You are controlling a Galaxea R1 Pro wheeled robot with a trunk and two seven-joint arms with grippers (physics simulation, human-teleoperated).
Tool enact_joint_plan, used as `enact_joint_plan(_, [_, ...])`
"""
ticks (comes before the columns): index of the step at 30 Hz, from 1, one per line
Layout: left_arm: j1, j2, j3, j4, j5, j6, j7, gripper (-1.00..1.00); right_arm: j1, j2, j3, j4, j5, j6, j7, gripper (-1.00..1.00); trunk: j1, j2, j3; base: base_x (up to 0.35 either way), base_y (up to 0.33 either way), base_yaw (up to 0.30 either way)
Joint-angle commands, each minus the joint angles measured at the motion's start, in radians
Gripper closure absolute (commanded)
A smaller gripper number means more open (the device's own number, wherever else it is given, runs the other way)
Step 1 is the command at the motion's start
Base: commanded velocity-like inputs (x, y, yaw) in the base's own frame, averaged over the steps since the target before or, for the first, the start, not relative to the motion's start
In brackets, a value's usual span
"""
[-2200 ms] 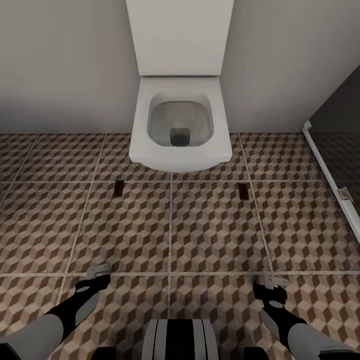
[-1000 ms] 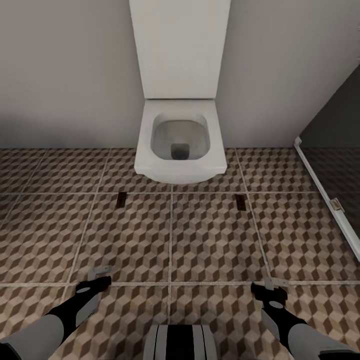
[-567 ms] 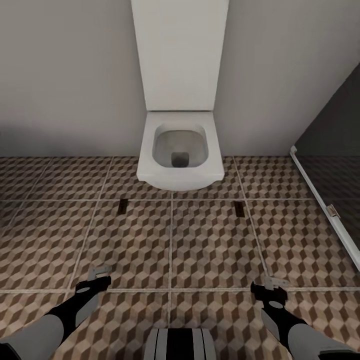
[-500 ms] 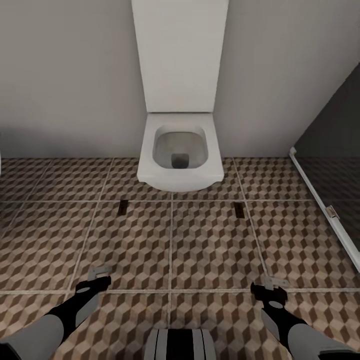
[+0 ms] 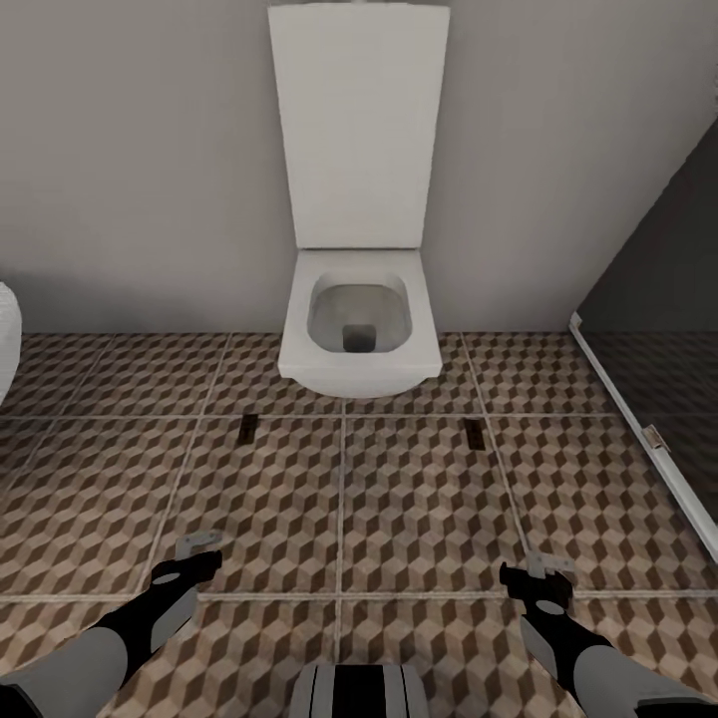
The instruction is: Take the four mousetraps from the cabinet in the bathroom and place them on the bathroom floor. Make sure all four end up on the same floor surface, and ensure that at least two of them are either under or directly next to the same bathroom sink.
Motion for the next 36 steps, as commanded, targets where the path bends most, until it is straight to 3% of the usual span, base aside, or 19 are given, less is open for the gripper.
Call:
enact_joint_plan(1, [0.000,0.001,-0.009,-0.002,0.010,-0.003,0.006,-1.00,0.000,0.000,0.008,0.001,-0.011,-0.004,-0.002,-1.00,-0.001,0.000,0.003,0.000,0.000,0.000])
enact_joint_plan(36, [0.000,-0.010,-0.004,0.018,0.022,0.006,-0.005,-1.00,0.000,0.003,0.010,0.048,-0.008,-0.002,-0.006,-1.00,-0.016,0.008,0.139,0.000,0.000,0.000])
